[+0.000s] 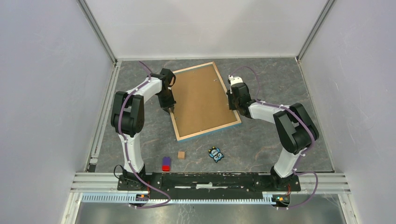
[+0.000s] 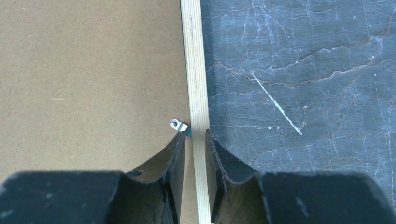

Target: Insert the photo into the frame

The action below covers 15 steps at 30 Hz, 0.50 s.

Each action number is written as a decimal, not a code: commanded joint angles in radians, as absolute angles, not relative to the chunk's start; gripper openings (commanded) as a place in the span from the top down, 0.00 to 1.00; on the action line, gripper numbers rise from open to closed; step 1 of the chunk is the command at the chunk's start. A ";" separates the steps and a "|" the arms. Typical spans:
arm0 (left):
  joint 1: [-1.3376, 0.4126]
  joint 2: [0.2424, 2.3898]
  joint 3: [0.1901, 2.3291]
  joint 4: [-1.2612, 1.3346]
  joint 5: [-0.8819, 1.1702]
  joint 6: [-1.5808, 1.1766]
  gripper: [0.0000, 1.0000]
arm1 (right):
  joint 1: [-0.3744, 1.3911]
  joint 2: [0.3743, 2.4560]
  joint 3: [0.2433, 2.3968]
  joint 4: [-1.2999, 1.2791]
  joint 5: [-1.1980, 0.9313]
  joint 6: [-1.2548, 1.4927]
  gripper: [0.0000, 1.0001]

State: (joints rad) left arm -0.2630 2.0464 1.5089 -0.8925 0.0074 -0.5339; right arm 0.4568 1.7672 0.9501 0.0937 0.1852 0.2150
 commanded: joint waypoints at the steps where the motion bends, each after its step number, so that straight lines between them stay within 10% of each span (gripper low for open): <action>1: -0.272 2.063 1.478 -0.875 -0.005 -0.517 0.98 | 0.457 1.802 0.998 0.104 0.190 0.215 0.73; 15: -0.272 2.057 1.477 -0.876 -0.005 -0.515 0.98 | 0.457 1.832 0.982 0.062 0.167 0.210 0.75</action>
State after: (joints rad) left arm -0.2630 2.0453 1.5078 -0.8913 0.0074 -0.5339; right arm 0.4561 1.8286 1.0077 0.1162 0.1982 0.2119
